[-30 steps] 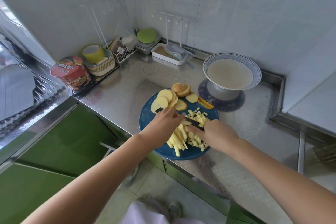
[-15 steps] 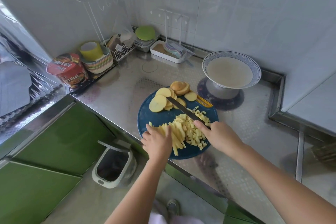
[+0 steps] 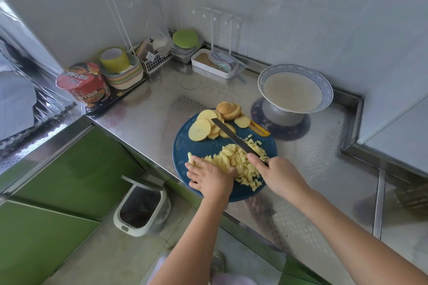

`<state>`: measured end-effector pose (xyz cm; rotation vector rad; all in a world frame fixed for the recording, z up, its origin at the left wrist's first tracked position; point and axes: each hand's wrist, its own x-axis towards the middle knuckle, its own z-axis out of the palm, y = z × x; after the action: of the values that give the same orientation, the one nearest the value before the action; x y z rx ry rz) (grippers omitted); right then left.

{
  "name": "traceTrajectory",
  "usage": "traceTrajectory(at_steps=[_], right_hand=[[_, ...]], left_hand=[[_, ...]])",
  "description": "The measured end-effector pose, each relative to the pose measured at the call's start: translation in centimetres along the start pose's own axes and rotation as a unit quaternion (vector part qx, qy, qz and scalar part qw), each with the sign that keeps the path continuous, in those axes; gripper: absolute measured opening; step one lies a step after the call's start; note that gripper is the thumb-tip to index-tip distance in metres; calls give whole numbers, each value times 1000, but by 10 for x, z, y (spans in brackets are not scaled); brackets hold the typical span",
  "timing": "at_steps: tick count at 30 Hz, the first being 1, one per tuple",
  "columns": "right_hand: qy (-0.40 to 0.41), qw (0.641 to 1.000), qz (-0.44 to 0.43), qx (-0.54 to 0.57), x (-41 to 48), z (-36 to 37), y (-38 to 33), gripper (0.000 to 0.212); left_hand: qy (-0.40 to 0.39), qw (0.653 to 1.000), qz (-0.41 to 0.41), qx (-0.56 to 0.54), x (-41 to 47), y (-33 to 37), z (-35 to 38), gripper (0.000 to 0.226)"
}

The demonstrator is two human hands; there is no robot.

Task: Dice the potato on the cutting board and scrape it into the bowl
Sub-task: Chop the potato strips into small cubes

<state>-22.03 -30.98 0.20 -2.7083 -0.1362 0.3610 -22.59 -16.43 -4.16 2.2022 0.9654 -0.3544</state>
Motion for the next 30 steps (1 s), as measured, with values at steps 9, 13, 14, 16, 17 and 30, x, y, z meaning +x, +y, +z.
traceTrajectory(at_steps=[9,13,14,16,17,30], right_hand=[[-2,1000,3,11,-4,2,2,77],[-3,1000,1,5,-5,1,4,82],[-6,1000,2,6,-6,2,4,82],[-13,1000,8,13,-7,2,3,78],[-17,1000,13,20,-7,3,2,76],[-51,993,20,102,-12,4,-13,67]], left_hand=[[25,997,47,56,0,-8,8,101],[37,996,66,56,1,-14,7,101],[39,995,71,53,2,-17,6,101],[44,994,87,49,5,-23,5,100],[46,993,98,51,6,-26,4,100],[73,991,102,56,9,-26,8,106]])
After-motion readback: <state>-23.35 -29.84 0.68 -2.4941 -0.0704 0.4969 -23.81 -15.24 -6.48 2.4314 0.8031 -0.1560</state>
